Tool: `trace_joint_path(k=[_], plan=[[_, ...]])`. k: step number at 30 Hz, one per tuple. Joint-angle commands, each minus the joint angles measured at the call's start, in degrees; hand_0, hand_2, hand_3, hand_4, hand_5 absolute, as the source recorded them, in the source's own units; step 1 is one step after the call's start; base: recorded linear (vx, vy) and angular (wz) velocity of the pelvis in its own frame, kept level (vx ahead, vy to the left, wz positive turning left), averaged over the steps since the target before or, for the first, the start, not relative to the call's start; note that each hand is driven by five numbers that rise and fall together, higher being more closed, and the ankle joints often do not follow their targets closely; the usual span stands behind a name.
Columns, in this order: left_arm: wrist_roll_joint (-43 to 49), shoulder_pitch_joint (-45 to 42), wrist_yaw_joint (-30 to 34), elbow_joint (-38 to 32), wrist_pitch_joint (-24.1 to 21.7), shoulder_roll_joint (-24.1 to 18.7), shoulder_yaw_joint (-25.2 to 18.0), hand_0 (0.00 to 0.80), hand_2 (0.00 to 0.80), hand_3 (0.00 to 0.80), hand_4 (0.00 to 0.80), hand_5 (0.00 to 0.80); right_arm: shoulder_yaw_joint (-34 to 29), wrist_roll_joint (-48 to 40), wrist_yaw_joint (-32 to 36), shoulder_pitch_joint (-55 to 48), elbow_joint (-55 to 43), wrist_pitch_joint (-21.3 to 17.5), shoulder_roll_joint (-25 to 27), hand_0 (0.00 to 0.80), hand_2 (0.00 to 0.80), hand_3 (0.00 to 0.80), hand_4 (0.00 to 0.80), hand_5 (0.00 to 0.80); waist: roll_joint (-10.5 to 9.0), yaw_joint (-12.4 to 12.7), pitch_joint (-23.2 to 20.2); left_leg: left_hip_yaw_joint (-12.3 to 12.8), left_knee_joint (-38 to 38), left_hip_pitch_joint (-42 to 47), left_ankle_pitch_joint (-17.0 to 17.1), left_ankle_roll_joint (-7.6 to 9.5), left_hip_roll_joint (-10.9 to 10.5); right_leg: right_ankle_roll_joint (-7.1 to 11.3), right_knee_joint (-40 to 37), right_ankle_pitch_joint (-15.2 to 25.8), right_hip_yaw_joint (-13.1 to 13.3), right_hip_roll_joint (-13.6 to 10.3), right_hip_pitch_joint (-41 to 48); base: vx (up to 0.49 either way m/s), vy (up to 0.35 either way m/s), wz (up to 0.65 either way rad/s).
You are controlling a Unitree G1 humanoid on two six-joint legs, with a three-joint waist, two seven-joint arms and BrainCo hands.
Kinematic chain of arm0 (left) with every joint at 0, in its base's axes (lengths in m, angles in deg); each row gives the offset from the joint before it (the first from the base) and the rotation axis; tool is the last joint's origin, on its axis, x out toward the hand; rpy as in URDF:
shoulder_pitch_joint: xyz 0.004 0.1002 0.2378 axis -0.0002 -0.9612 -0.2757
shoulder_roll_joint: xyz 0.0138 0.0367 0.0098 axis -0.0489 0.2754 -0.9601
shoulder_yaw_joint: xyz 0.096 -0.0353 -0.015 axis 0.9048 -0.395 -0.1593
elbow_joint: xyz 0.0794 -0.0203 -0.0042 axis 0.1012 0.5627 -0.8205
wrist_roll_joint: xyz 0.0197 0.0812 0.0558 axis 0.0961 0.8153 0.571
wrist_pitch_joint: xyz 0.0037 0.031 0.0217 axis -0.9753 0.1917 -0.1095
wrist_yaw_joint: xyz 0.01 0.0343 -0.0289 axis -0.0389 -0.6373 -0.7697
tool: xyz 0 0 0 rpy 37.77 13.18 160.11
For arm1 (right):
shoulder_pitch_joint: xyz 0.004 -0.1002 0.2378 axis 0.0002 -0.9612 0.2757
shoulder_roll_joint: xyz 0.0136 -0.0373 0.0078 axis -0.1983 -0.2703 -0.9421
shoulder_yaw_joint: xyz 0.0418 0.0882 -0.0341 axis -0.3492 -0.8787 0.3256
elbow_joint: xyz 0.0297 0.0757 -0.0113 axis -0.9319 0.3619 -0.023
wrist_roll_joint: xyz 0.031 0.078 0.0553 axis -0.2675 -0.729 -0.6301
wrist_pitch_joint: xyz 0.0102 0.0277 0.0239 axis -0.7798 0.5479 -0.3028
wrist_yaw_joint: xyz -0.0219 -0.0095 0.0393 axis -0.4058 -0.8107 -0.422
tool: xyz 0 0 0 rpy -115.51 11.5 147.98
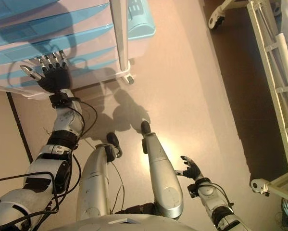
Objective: Open the drawer and pick up the medicine
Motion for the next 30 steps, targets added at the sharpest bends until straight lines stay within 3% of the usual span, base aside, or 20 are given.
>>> trace_joint_path(k=[1, 2, 10, 16, 19, 24, 26, 30], plan=[[11.7, 10.9, 24.3, -22.3, -2.7, -5.8, 5.2, 0.800, 0.800, 0.800, 0.800, 0.800, 0.6, -0.1, 0.5, -2.6, -1.6, 0.8, 2.3, 0.000, 0.000, 0.000, 0.000, 0.000, 3.04, 1.3, -3.8, -0.4, -6.1, 6.5, -2.8, 1.69, -3.4, -3.42, -3.1, 0.8, -1.1, 2.8, 4.8, -0.148, -0.093, 0.10], [13.3, 10.2, 24.7, -23.9, -3.1, -5.5, 5.3, 0.800, 0.800, 0.800, 0.800, 0.800, 0.5, 0.2, 0.5, -2.7, -1.9, 1.2, 2.1, 0.000, 0.000, 0.000, 0.000, 0.000, 2.71, 1.5, -3.5, 0.0, -6.9, 6.4, -0.9, 1.87, -3.5, -3.70, -4.0, 2.2, -1.5, 2.6, 5.1, -0.156, -0.110, 0.11], [15.1, 2.0, 25.6, -30.6, 0.0, -5.3, 4.4, 0.800, 0.800, 0.800, 0.800, 0.800, 0.6, 3.4, 0.2, -2.9, -2.0, 2.0, 0.7, 0.000, 0.000, 0.000, 0.000, 0.000, 3.13, 4.9, -3.9, -2.6, -12.2, 11.7, 1.7, 0.68, -4.5, -3.96, -6.6, 1.2, -3.8, 1.2, 11.5, -0.069, -0.072, 0.09], [12.7, -12.6, 27.1, -37.3, 7.7, 0.4, 2.1, 0.800, 0.800, 0.800, 0.800, 0.800, 0.2, 7.0, -1.3, -2.1, -2.4, 3.2, -0.7, 0.000, 0.000, 0.000, 0.000, 0.000, 4.69, 10.1, -5.6, -5.4, -18.0, 17.2, 5.0, -1.10, -5.5, -4.45, -8.1, -1.1, -9.2, -1.7, 18.9, -0.091, -0.113, 0.33], [14.5, -20.3, 26.5, -37.7, 13.0, 3.6, 2.1, 0.800, 0.800, 0.800, 0.800, 0.800, -0.9, 7.8, -1.9, -1.2, -1.6, 4.2, -0.6, 0.000, 0.000, 0.000, 0.000, 0.000, 5.74, 12.9, -7.3, -8.7, -20.1, 20.3, 6.1, -1.97, -5.9, -4.87, -9.1, -2.4, -12.3, -2.9, 23.4, -0.051, -0.143, 0.52], [13.7, -34.5, 26.9, -30.5, 24.1, 6.1, -0.6, 0.800, 0.800, 0.800, 0.800, 0.800, -3.4, 11.4, 0.4, 0.9, 0.5, 7.3, 1.5, 0.000, 0.000, 0.000, 0.000, 0.000, 7.06, 17.4, -11.2, -13.8, -23.6, 25.6, 8.0, -3.58, -6.3, -5.41, -14.8, -2.3, -15.2, -3.4, 32.0, 0.043, -0.107, 0.48], [12.9, -39.6, 26.8, -25.9, 26.1, 6.2, -1.5, 0.800, 0.800, 0.800, 0.800, 0.800, -4.0, 12.4, 1.0, 2.0, 1.9, 8.2, 2.3, 0.000, 0.000, 0.000, 0.000, 0.000, 7.82, 19.0, -12.2, -15.2, -25.3, 27.4, 8.9, -3.92, -6.6, -5.24, -16.8, -1.9, -16.1, -3.4, 34.4, 0.035, -0.059, 0.45], [11.7, -50.6, 28.9, -9.3, 32.7, 5.4, -3.9, 0.800, 0.800, 0.800, 0.800, 0.800, -7.4, 11.2, 2.2, 4.7, 6.9, 6.9, 3.9, 0.000, 0.000, 0.000, 0.000, 0.000, 9.30, 22.5, -13.8, -17.7, -27.9, 29.7, 11.1, -4.63, -7.4, -4.81, -21.2, -0.4, -18.1, -3.6, 38.3, -0.020, -0.039, 0.38]])
